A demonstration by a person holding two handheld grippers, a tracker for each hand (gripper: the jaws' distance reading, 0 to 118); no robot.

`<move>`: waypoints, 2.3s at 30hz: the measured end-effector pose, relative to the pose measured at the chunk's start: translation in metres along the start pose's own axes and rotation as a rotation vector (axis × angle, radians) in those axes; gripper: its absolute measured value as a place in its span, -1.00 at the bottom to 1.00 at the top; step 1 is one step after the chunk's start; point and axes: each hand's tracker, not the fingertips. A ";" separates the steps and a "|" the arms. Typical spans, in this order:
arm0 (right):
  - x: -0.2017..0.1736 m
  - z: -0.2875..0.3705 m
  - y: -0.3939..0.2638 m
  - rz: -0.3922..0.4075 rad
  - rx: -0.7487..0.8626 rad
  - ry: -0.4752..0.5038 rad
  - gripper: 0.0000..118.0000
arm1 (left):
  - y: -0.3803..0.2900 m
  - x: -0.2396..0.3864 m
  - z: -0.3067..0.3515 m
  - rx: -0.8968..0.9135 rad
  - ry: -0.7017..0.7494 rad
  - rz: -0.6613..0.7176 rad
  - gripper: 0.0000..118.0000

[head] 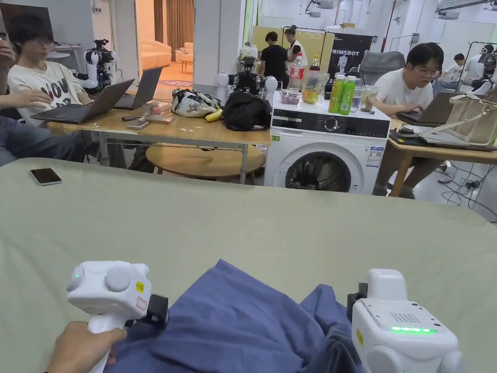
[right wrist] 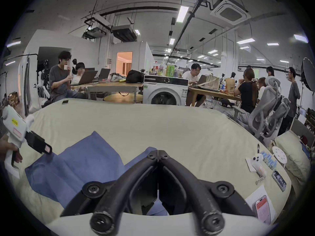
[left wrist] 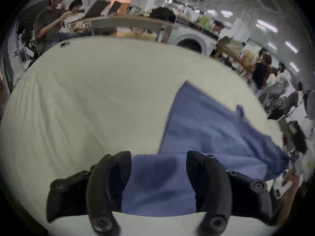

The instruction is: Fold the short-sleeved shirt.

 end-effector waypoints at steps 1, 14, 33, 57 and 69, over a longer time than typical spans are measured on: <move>0.002 -0.001 -0.001 0.001 -0.006 -0.004 -1.00 | -0.005 0.001 -0.014 -0.045 0.031 -0.006 0.13; 0.040 -0.107 0.006 -0.038 -0.435 0.069 -0.41 | -0.048 -0.009 0.049 0.265 -0.079 0.028 -1.00; 0.077 -0.081 0.064 -0.056 -0.225 0.027 -0.97 | -0.023 -0.034 0.131 0.458 -0.086 0.050 -1.00; 0.085 -0.048 0.272 -0.089 0.076 -0.047 -0.97 | 0.132 -0.056 0.306 0.737 0.043 0.055 -1.00; 0.087 -0.052 0.367 -0.068 0.213 -0.072 -0.97 | 0.195 -0.054 0.364 0.859 0.049 0.055 -1.00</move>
